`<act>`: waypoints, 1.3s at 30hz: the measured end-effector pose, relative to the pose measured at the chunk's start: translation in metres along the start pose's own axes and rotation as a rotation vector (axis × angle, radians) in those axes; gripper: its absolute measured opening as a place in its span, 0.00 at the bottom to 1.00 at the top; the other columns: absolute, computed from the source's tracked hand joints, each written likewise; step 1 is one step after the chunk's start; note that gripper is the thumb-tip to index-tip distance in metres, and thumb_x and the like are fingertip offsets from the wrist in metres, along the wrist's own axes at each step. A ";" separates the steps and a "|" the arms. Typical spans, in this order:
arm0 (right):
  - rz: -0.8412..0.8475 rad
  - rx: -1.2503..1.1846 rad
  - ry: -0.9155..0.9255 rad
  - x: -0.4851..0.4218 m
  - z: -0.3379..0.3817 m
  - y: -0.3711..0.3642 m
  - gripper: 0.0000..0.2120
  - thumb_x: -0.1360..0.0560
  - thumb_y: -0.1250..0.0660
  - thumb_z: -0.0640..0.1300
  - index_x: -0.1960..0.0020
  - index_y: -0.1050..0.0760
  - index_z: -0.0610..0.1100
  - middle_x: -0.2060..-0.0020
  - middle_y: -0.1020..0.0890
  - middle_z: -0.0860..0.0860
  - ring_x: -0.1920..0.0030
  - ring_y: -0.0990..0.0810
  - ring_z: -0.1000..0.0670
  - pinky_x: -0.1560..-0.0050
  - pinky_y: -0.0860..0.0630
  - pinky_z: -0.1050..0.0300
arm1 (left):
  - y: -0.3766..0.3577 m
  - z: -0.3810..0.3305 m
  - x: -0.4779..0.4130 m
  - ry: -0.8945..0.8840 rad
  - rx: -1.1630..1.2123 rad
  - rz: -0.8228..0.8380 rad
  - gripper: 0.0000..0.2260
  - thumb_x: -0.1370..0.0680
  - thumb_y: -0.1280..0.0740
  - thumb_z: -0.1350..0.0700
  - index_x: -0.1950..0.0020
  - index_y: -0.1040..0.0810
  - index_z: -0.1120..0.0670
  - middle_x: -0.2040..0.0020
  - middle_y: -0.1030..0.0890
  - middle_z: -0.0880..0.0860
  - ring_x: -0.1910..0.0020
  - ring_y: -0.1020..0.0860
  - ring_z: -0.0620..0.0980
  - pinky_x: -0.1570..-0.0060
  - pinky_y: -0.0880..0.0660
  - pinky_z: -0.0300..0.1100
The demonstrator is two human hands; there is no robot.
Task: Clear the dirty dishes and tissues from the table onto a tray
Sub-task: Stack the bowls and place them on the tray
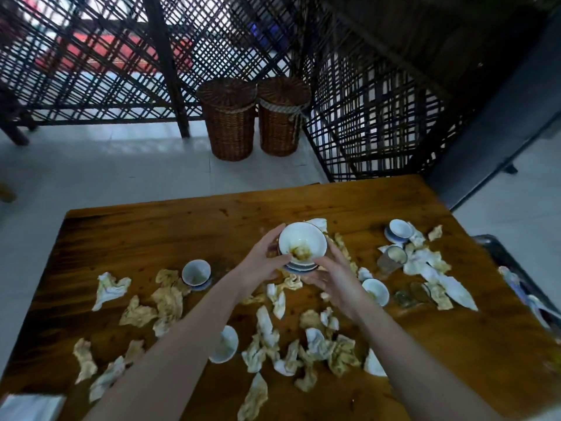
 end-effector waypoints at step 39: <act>-0.302 -0.077 0.142 0.176 0.022 0.466 0.21 0.24 0.33 0.41 0.38 0.34 0.61 0.48 0.22 0.58 0.54 0.19 0.58 0.63 0.23 0.67 | -0.511 -0.026 -0.053 0.013 -0.132 0.205 0.28 0.22 0.32 0.59 0.27 0.37 0.40 0.27 0.37 0.50 0.31 0.32 0.53 0.35 0.28 0.56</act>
Point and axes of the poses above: each hand's wrist, its own x-axis away from the middle knuckle, its own y-axis out of the back of the hand, z = x × y, the point moved 1 cm from there along -x, towards the middle knuckle
